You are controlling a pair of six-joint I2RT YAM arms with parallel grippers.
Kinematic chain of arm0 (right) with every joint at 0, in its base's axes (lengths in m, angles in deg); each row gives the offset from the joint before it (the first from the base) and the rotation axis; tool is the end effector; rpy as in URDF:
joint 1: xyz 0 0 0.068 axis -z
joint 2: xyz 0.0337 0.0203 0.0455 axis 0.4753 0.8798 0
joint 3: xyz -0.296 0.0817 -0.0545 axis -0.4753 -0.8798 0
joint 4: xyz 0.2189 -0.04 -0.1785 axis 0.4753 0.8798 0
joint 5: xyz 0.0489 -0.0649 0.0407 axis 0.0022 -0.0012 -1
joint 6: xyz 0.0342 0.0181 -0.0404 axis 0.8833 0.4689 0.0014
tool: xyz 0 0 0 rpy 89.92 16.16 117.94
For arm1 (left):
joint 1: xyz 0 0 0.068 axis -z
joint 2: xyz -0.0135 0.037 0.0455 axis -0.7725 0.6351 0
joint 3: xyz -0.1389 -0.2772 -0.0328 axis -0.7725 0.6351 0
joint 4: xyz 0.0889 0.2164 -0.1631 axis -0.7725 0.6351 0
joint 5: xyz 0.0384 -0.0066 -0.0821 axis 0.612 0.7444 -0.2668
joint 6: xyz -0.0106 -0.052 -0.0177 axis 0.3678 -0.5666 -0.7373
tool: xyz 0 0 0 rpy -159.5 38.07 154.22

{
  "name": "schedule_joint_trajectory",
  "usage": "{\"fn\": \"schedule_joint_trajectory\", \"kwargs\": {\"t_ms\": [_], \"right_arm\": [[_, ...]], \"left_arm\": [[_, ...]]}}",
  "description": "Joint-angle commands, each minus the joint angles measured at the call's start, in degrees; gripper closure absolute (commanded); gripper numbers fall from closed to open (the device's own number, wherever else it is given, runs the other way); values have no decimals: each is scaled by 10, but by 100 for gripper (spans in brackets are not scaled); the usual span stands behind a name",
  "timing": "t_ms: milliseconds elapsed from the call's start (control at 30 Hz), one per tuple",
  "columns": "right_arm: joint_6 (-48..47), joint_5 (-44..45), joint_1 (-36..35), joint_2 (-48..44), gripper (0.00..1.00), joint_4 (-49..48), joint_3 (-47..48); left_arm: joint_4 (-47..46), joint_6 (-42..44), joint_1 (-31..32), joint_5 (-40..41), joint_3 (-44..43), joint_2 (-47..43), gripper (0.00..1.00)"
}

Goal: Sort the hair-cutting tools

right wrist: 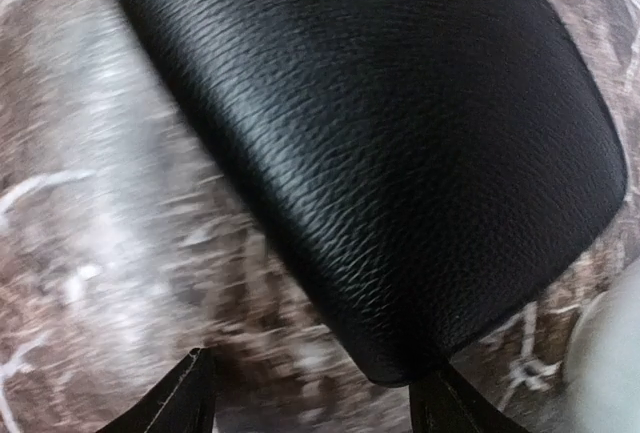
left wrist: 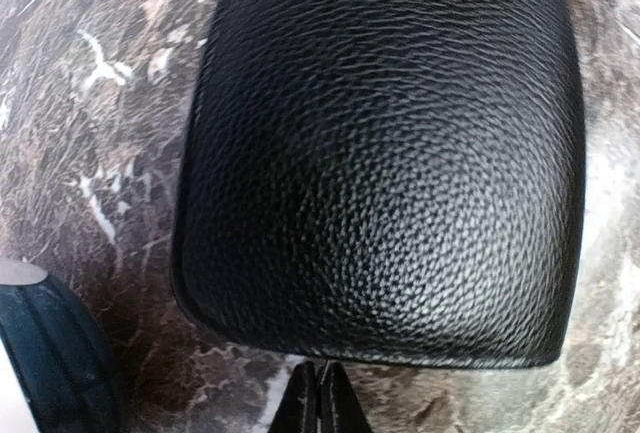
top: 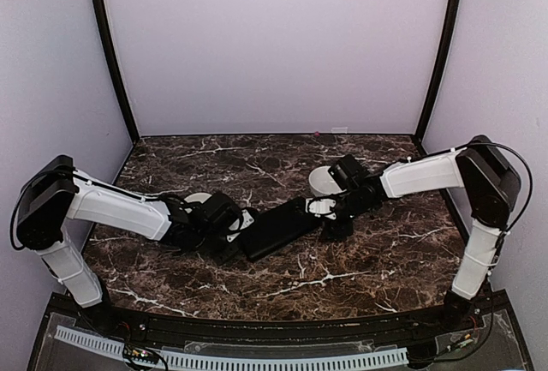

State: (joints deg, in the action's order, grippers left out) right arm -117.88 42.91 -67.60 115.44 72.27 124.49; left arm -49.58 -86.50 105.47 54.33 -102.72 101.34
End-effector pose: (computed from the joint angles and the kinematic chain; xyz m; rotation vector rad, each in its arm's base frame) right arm 0.2940 0.2517 0.1647 -1.8138 1.9325 0.2856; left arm 0.2031 -0.2722 0.1680 1.1071 2.2212 -0.0709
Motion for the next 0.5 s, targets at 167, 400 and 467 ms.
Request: {"fn": "schedule_joint_trajectory", "kwargs": {"t_ms": [167,400,467], "right_arm": [[-48,-84,-69,-112,35,100,-80],[-52,-32,-73,-169,35,131,-80],[-55,-9,-70,-181,34,124,-73]], "left_arm": [[-24,20,-8,23,-7,1,100],[-75,47,-10,7,4,-7,100],[-80,52,-12,3,-1,-1,100]]}}
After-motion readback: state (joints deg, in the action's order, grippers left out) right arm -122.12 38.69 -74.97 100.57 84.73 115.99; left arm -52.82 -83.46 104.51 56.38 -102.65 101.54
